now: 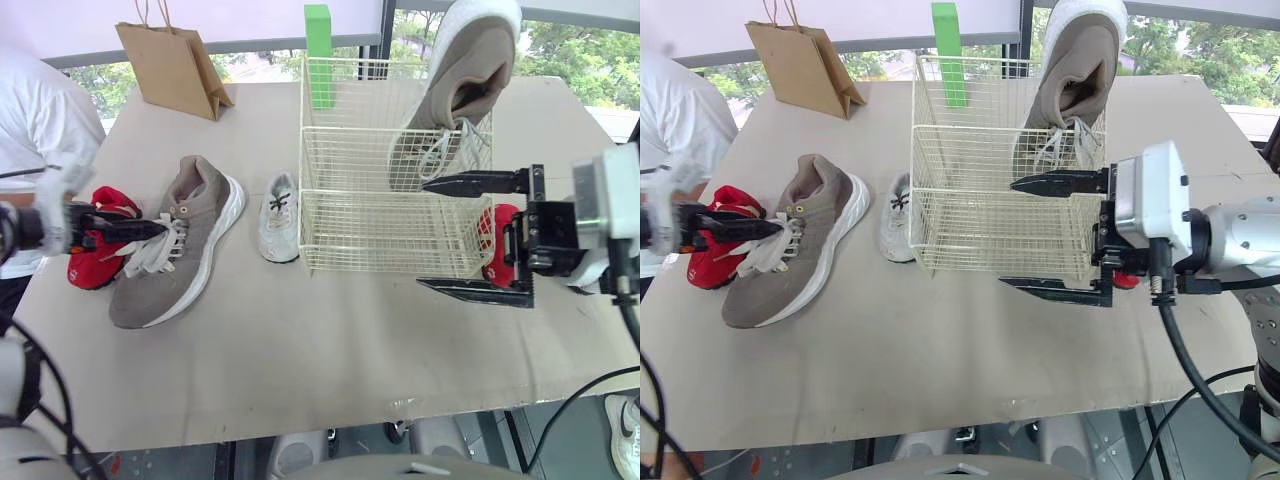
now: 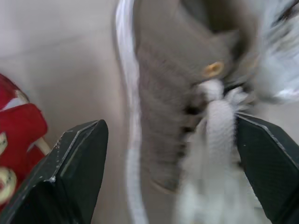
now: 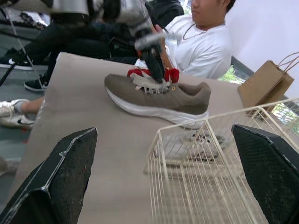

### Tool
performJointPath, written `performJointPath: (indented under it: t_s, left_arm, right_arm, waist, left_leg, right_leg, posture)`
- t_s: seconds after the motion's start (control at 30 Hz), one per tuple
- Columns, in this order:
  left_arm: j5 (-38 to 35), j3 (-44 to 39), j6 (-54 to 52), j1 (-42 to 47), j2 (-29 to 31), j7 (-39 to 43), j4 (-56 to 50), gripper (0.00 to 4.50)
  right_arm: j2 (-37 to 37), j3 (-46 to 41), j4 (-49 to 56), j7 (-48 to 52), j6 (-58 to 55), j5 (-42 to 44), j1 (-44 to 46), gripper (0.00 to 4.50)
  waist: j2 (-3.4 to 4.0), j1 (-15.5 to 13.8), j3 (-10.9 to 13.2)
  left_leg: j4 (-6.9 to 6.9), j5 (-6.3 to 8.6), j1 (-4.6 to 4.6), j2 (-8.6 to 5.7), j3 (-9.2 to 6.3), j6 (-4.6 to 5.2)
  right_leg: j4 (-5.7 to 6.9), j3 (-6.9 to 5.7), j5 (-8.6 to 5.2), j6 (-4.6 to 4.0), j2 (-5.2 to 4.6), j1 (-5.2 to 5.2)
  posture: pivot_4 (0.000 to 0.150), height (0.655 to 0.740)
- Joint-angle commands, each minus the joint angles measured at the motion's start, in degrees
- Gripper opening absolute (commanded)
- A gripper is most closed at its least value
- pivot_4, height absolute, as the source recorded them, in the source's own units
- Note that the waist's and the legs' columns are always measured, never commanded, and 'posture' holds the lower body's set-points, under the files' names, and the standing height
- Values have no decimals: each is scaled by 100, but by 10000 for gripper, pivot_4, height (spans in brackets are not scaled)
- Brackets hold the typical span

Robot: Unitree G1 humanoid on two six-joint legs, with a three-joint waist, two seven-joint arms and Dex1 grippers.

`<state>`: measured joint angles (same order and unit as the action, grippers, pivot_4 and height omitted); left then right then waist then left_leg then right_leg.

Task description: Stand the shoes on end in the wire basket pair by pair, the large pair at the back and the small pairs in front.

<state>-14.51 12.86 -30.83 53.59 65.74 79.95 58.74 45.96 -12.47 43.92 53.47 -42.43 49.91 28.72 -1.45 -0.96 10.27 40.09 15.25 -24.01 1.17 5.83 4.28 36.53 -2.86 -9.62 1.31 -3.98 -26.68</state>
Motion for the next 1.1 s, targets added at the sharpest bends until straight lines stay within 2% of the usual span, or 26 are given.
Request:
performJointPath:
  t_s: [0.03, 0.07, 0.17, 0.23, 0.27, 0.3, 0.37, 0.43, 0.6, 0.63, 0.7, 0.73, 0.8, 0.9, 0.93, 1.0, 1.1]
  left_arm:
    - [763, 284, 546, 359, -399, 326, 779, 44660]
    - [834, 244, 607, 420, -580, 364, 959, 44660]
    - [1089, 198, 571, 479, -926, 758, 1292, 36948]
    - [1184, 128, 511, 449, -1006, 992, 1364, 27389]
    - [1168, 44, 431, 441, -1014, 1063, 1383, 25677]
    - [1144, -64, 381, 426, -1006, 1080, 1395, 20357]
    - [984, -322, 148, 412, -895, 1146, 1332, 14106]
    - [721, -599, -193, 375, -684, 1235, 1082, 9835]
    - [-409, -1922, -1881, 173, -26, 1123, -694, 7897]
    - [-643, -2221, -2235, 90, 33, 955, -1175, 7893]
    - [-1272, -3161, -3191, 296, -151, 114, -2473, 7816]
    - [-1493, -3554, -3439, 418, -420, -430, -3148, 7754]
    - [-1842, -4223, -3604, 1037, -1446, -1890, -4262, 7734]
    - [-1930, -4530, -3177, 1740, -2902, -3624, -5238, 7734]
    - [-1845, -4471, -2864, 1858, -3292, -4049, -5425, 7734]
    - [-1539, -4125, -2002, 1953, -3901, -4598, -5667, 7734]
    - [-680, -3313, 93, 1909, -4789, -5227, -5691, 7734]
  right_arm:
    - [66, -1, 232, -330, -17, 226, 7, 45000]
    - [101, 10, 253, -387, -23, 243, -37, 45000]
    - [217, -21, 292, -525, -57, 345, -201, 45000]
    - [305, -58, 309, -589, -66, 384, -308, 45000]
    - [339, -76, 314, -620, -66, 400, -349, 45000]
    - [375, -90, 313, -652, -62, 423, -382, 45000]
    - [424, -95, 291, -686, -17, 406, -460, 45000]
    - [446, -89, 262, -675, 73, 325, -590, 45000]
    - [407, -224, 107, -643, 352, 146, -943, 45000]
    - [409, -269, 69, -632, 413, 98, -1007, 45000]
    - [409, -425, -61, -651, 513, 33, -1151, 45000]
    - [404, -483, -122, -692, 562, -16, -1191, 45000]
    - [368, -621, -219, -834, 622, -55, -1237, 45000]
    - [370, -749, -286, -1004, 677, -138, -1261, 45000]
    - [385, -784, -288, -1049, 686, -159, -1286, 45000]
    - [412, -848, -277, -1143, 704, -226, -1326, 45000]
    - [424, -1064, -194, -1398, 658, -293, -1413, 45000]
  waist:
    - [-1, 7, 0]
    - [-1, 6, -1]
    - [1, -4, -6]
    - [3, -14, -7]
    - [4, -19, -9]
    - [4, -20, -9]
    - [2, -17, -10]
    - [1, 2, -10]
    - [-55, 27, 2]
    - [-59, 26, 2]
    - [-69, -1, 6]
    - [-70, -19, 7]
    - [-66, -110, 8]
    - [-61, -163, 10]
    - [-61, -144, 10]
    - [-55, -113, 10]
    - [-53, -77, 11]
  left_leg:
    - [4, 5, -4, 0, -2, 10]
    - [8, 10, -8, 1, -2, 17]
    - [18, 29, -10, -2, -3, 50]
    - [21, 33, -11, -12, -3, 58]
    - [23, 34, -11, -13, -3, 60]
    - [27, 38, -14, -19, -4, 67]
    - [31, 42, -18, -25, -4, 75]
    - [34, 47, -24, -28, -5, 84]
    - [67, 34, -94, -10, -43, 60]
    - [74, 34, -98, -3, -49, 60]
    - [79, 34, -104, 3, -65, 58]
    - [90, 34, -114, 3, -81, 57]
    - [108, 33, -119, 1, -108, 56]
    - [121, 32, -94, -26, -137, 54]
    - [120, 33, -57, -34, -138, 56]
    - [119, 33, -46, -46, -131, 55]
    - [110, 29, -22, -45, -109, 52]
  right_leg:
    - [-6, 0, 0, 1, -1, 0]
    - [-7, 0, 0, 1, -2, 0]
    - [-8, 1, 0, 3, -11, 1]
    - [-8, 2, 0, 4, -22, 3]
    - [-8, 3, 0, 4, -24, 3]
    - [-8, 3, 0, 4, -31, 4]
    - [-9, 2, -1, 6, -42, 3]
    - [-15, -1, 0, 7, -48, 3]
    - [-27, -39, 19, 41, -28, -26]
    - [-29, -43, 20, 41, -23, -25]
    - [-35, -53, 20, 43, -17, -21]
    - [-37, -63, 20, 43, -19, -19]
    - [-47, -78, 24, 51, -23, 2]
    - [-69, -92, 46, 84, -32, 59]
    - [-74, -93, 46, 84, -43, 101]
    - [-77, -88, 44, 83, -54, 110]
    - [-63, -69, 46, 81, -52, 111]
  posture:
    - [1500, 7400]
    - [1500, 7400]
    - [1500, 7400]
    - [1500, 7400]
    - [1500, 7400]
    - [1500, 7400]
    - [1500, 7400]
    - [1500, 7400]
    - [1500, 7400]
    - [1500, 7400]
    - [1500, 7400]
    - [1500, 7400]
    - [1500, 7400]
    - [1500, 7400]
    - [1500, 7400]
    - [1500, 7400]
    - [1500, 7400]
